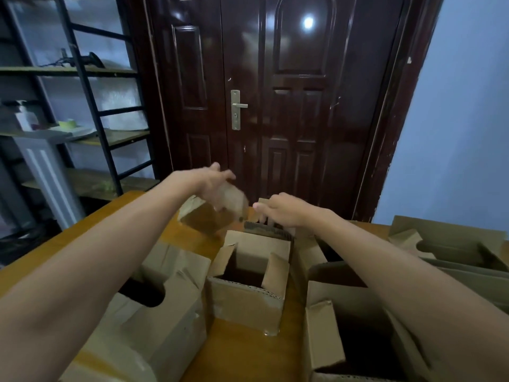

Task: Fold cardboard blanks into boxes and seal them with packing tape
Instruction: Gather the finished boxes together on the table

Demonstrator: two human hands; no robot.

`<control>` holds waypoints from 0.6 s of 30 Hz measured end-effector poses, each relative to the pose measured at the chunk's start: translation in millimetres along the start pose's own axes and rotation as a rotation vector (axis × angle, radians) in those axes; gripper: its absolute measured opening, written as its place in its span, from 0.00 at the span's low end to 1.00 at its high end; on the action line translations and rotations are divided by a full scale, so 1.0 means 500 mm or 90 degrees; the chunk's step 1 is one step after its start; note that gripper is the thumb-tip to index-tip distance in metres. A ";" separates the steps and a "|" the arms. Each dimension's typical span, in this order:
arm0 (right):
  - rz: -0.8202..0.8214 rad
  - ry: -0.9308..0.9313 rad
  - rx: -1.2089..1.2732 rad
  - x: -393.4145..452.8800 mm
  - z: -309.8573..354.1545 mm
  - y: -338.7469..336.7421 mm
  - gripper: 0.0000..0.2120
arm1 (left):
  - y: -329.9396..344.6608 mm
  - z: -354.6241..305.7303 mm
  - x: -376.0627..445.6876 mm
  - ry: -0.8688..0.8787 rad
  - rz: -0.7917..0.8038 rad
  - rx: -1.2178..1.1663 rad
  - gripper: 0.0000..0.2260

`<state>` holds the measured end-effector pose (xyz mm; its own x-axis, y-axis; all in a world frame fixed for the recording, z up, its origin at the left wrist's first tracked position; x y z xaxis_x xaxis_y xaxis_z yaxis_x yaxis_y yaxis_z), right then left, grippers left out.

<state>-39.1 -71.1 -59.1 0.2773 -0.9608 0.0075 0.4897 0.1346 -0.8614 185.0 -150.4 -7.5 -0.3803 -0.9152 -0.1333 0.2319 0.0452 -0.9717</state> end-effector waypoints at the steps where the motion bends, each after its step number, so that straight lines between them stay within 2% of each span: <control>1: -0.032 -0.007 0.004 0.002 0.005 -0.005 0.27 | -0.019 0.018 -0.014 -0.019 -0.011 -0.019 0.51; 4: -0.157 -0.047 -0.040 0.021 0.023 -0.020 0.18 | -0.064 0.076 -0.058 -0.070 -0.044 -0.067 0.53; 6: -0.213 -0.038 0.021 0.040 0.042 -0.032 0.17 | -0.075 0.110 -0.095 -0.079 -0.051 -0.153 0.47; 9: -0.174 -0.023 0.225 0.064 0.083 -0.043 0.33 | -0.051 0.142 -0.152 -0.039 -0.031 -0.423 0.33; 10: -0.151 -0.024 0.259 0.069 0.095 -0.042 0.34 | -0.033 0.150 -0.167 -0.025 -0.021 -0.500 0.30; 12: -0.115 -0.046 0.282 0.078 0.112 -0.034 0.31 | 0.004 0.165 -0.184 0.004 -0.010 -0.604 0.30; 16: -0.148 -0.146 0.288 0.083 0.137 -0.008 0.22 | 0.066 0.184 -0.192 -0.024 0.032 -0.556 0.35; 18: -0.146 -0.157 0.162 0.077 0.165 0.003 0.21 | 0.079 0.187 -0.195 -0.044 0.061 -0.490 0.44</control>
<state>40.4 -88.1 -18.3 0.3113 -0.8904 0.3320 0.7420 0.0095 -0.6703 314.8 -97.0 -14.7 -0.3268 -0.9153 -0.2355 -0.4351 0.3669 -0.8222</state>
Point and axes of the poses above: each hand's wrist, its own x-axis towards the middle knuckle, its own y-axis out of the palm, z = x × y, the point moved 1 cm from there along x, towards the middle knuckle, and after that the axes turned 8 degrees about x, right-handed, at the moved point
